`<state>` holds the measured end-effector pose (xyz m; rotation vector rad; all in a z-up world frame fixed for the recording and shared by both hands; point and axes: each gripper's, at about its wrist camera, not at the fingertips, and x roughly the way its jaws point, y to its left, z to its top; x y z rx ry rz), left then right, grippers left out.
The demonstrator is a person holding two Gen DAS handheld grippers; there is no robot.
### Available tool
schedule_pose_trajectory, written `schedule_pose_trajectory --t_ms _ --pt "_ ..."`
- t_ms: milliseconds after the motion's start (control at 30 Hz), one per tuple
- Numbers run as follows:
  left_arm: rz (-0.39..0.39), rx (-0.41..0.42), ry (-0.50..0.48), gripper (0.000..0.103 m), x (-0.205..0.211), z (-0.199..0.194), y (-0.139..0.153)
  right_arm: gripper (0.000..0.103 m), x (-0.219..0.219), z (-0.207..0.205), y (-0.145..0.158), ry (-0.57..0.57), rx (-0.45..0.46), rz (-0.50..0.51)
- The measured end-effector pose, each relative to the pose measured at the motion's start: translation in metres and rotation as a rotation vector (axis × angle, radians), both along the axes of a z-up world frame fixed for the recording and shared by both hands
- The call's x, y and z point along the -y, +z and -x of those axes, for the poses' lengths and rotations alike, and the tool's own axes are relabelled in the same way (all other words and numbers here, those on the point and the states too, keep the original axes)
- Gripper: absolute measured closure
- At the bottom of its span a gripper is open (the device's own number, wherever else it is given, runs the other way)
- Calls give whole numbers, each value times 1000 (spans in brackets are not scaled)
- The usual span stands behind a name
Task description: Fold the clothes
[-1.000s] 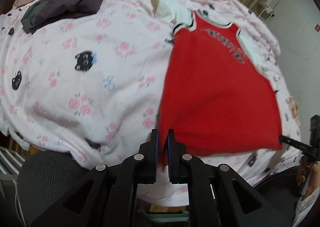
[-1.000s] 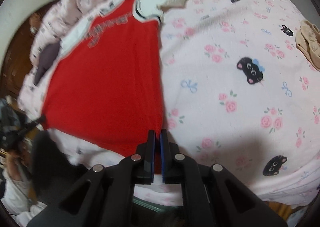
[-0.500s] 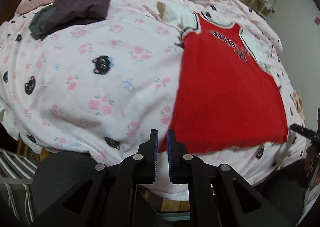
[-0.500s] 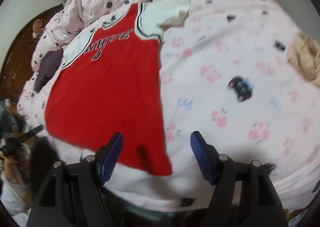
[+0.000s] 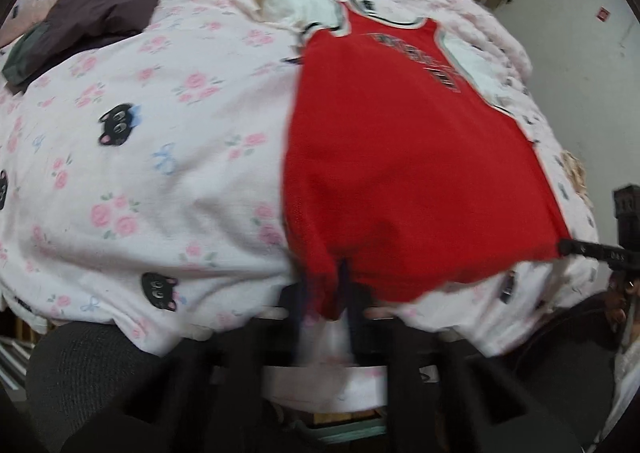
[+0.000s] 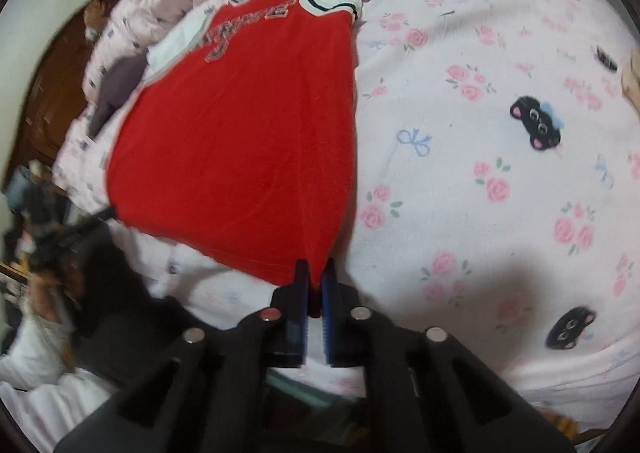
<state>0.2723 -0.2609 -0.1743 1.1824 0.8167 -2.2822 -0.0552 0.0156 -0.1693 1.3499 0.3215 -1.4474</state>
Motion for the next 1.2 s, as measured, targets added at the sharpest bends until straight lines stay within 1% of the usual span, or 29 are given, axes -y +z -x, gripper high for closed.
schedule_pose_trajectory --t_ms 167,300,367,500,533,667,733,767,833,867,900,933,967,1000,1033,1067,1100,1133,1200 --pt "-3 -17 12 98 2 -7 16 98 -16 12 21 2 156 187" --pt "-5 -30 21 98 4 -12 29 98 -25 21 30 -20 240 285" --pt "-6 -37 26 98 5 -15 36 98 -27 24 32 -31 257 308" --pt "-8 -48 35 98 7 -20 47 98 -22 28 21 -65 221 213" --pt "-14 -25 42 98 7 -17 35 98 -21 28 16 -70 203 175" --pt "-12 46 79 98 13 -15 4 98 -12 22 -3 -69 118 35" --pt "-2 68 88 97 12 -13 -4 96 -9 17 -9 -55 74 -16" --pt "4 79 92 95 11 -12 -8 94 -7 14 -12 -47 50 -40" --pt "33 106 101 93 9 -10 -11 93 -6 10 -16 -42 13 -75" --pt "47 120 106 89 8 -9 -12 93 -5 10 -18 -42 0 -89" --pt "62 134 112 80 7 -8 -13 88 -4 10 -20 -43 -11 -99" --pt "76 147 118 76 6 -8 -13 82 -3 10 -21 -44 -22 -110" --pt "89 147 118 67 5 -10 -10 78 -3 9 -21 -45 -29 -115" --pt "102 147 119 64 4 -12 -7 71 -4 9 -20 -47 -35 -114" --pt "115 146 119 63 2 -13 -5 65 -5 9 -17 -51 -45 -111" --pt "127 146 120 63 1 -15 -2 62 -6 8 -12 -55 -70 -101" --pt "141 144 120 62 0 -17 1 54 -7 6 -6 -60 -104 -86" --pt "156 121 121 62 2 -20 9 47 -9 5 0 -66 -139 -70" --pt "166 72 123 55 6 -24 22 45 -10 1 12 -71 -202 -37"
